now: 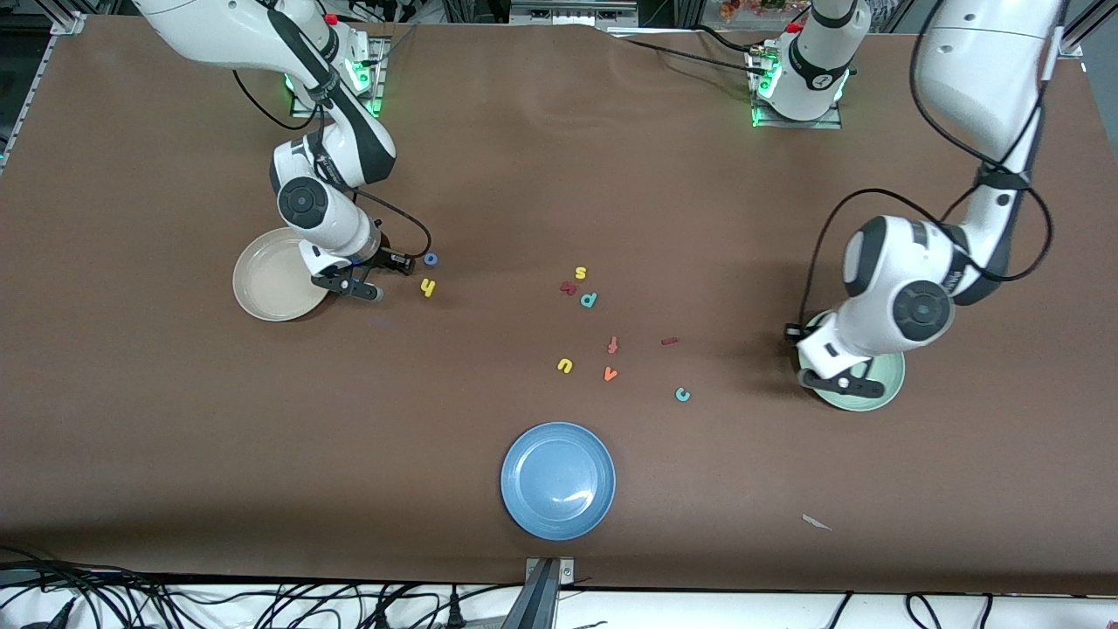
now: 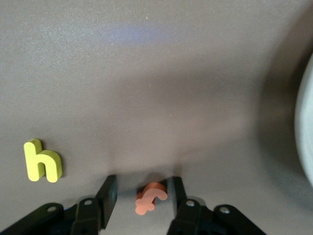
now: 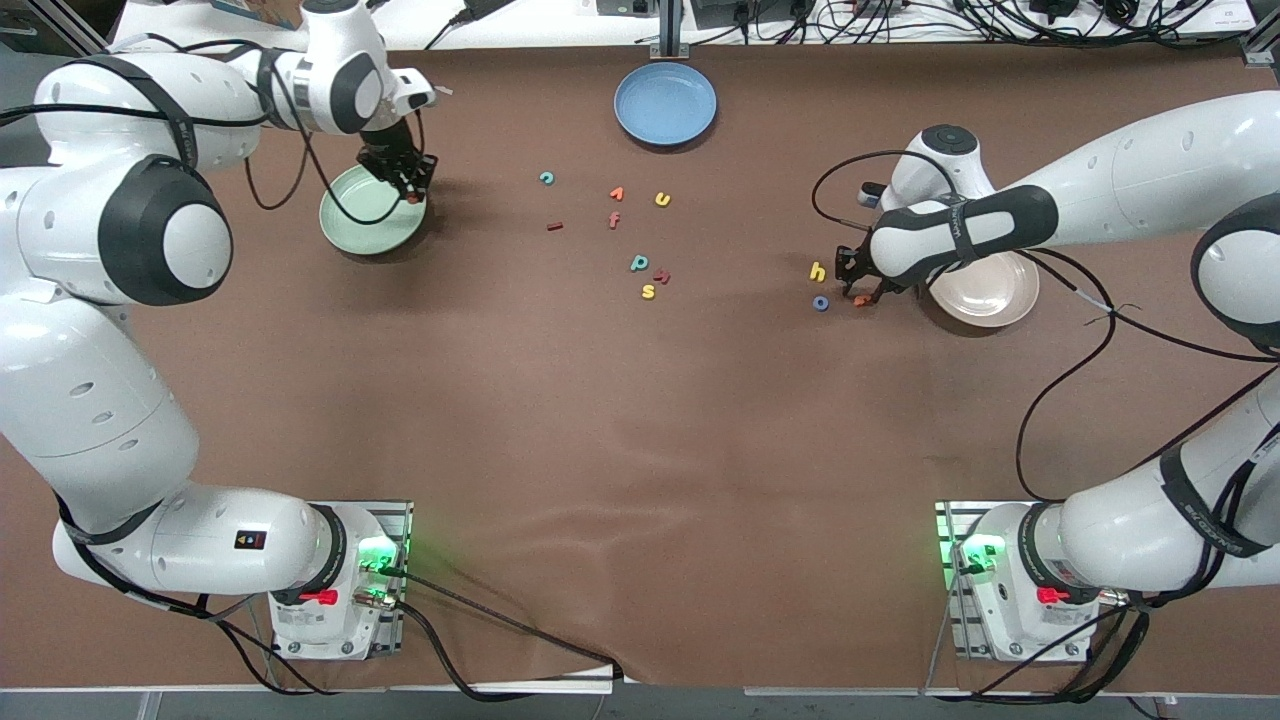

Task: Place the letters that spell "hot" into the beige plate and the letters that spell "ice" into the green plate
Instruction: 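Drop the e on the green plate while the right gripper carries the f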

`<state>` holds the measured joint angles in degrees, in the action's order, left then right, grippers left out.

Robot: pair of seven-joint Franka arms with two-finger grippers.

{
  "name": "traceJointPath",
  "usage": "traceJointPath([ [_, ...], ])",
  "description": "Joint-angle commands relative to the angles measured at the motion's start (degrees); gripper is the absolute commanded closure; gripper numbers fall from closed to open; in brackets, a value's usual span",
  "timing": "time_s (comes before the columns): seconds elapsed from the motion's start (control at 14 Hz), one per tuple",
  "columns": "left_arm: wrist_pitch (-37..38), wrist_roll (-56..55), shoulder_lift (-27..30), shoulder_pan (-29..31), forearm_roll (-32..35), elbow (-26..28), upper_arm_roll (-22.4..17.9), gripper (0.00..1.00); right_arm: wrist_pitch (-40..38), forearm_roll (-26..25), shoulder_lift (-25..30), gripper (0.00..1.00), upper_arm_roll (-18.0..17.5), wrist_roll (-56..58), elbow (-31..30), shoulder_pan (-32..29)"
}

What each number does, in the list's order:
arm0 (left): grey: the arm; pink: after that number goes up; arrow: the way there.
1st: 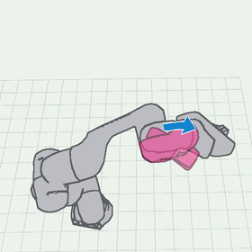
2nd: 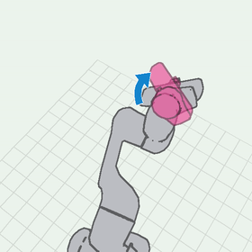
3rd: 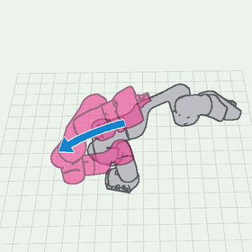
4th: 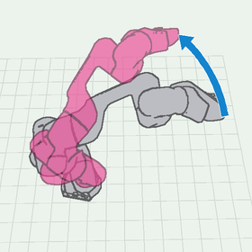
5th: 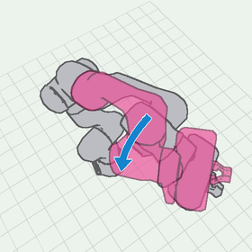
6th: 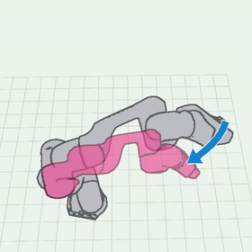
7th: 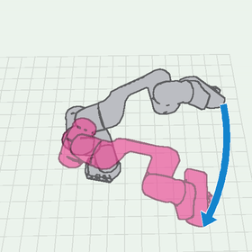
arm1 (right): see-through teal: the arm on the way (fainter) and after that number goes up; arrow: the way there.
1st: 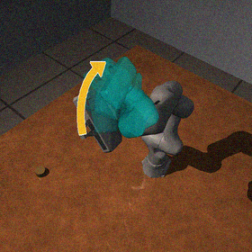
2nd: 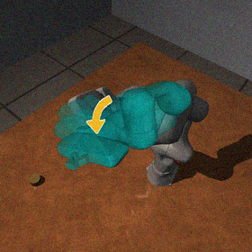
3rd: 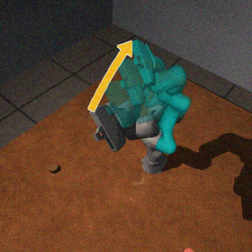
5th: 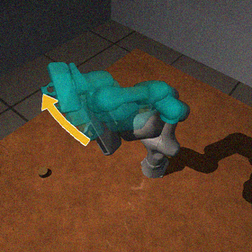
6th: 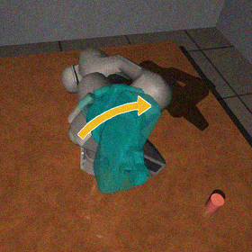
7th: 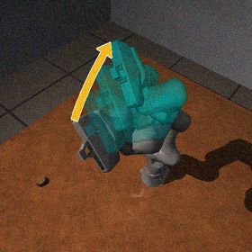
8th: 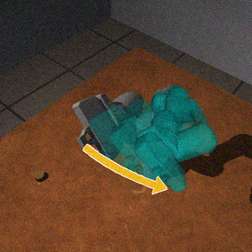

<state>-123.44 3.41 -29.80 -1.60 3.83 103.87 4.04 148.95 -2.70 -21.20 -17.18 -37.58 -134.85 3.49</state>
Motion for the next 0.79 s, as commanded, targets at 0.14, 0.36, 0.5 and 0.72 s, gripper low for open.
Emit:
traceJointPath([
  [0.14,1.8,7.7,0.6,3.8,6.4,0.0,0.4,0.76,-0.6,-0.9,0.5,0.71,0.1,-0.4,-0.4,0.3],
  [0.36,1.6,9.0,-1.1,4.5,8.4,-1.0,0.5,0.65,-0.6,-0.9,0.4,0.78,0.1,-0.4,-0.4,0.3],
  [0.5,1.6,9.1,-1.6,4.3,12.5,-1.0,0.6,0.13,-0.7,-0.9,0.3,0.79,0.1,-0.5,-0.4,0.3],
  [0.72,1.7,8.6,-1.2,4.1,13.0,-1.6,0.8,0.0,-1.0,-0.9,0.4,0.79,0.1,-0.6,-0.2,0.3],
])
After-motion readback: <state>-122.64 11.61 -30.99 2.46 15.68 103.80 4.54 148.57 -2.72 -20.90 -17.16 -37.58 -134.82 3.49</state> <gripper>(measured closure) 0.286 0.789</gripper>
